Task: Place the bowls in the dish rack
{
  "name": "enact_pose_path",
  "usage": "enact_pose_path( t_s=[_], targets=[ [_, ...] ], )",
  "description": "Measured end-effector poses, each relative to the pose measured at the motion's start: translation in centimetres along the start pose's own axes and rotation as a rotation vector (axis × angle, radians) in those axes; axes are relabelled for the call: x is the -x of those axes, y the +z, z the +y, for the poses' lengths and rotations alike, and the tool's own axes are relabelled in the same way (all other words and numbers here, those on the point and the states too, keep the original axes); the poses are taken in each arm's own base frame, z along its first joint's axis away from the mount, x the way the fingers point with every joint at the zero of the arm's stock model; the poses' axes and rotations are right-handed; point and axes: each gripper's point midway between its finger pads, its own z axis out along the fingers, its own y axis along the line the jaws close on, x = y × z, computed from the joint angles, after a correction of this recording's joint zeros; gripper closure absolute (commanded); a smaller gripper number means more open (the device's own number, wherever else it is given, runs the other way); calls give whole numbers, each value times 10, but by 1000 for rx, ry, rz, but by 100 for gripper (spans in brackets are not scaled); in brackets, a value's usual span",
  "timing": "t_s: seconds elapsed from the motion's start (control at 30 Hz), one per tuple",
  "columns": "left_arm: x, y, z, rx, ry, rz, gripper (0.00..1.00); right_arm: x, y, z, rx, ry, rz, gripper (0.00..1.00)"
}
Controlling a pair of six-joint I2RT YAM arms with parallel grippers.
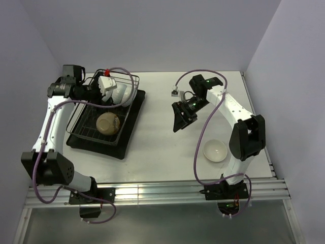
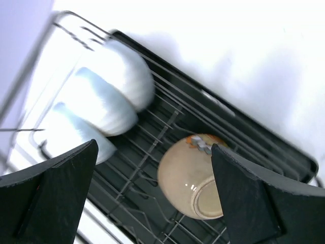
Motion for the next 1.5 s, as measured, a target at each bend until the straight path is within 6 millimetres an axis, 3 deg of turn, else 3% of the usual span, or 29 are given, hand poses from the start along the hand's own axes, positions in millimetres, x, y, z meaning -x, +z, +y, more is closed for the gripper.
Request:
enact_pose_path(
  t_s=[0.17,0.3,0.53,0.7,0.83,1.03,1.13,1.37,1.5],
  targets=[
    [34,-27,4,146,-142,-91,0,-20,-23,-33,-112,48,-32,16],
    [47,-37,-3,184,-298,-144,1,-44,-47,-66,-244,97,-45,18],
    [33,-26,-23,141,-551,-127,1,-89,-75,-119,-477,171,0,23],
    [18,-18,-41,107,-608,-102,0,-122,-85,-151,-586,219,61,32],
    [17,-23,-53,113,-599,-109,1,-146,-90,-172,-651,247,104,36],
    [24,-29,-55,133,-600,-136,0,-165,-87,-188,-698,250,154,42],
    [21,-26,-57,129,-637,-135,0,-167,-85,-195,-706,248,166,50],
    [9,-16,-65,123,-740,-130,1,-168,-75,-203,-674,258,182,82],
    [8,-19,-69,153,-763,-141,1,-166,-73,-195,-633,270,180,100]
  ],
)
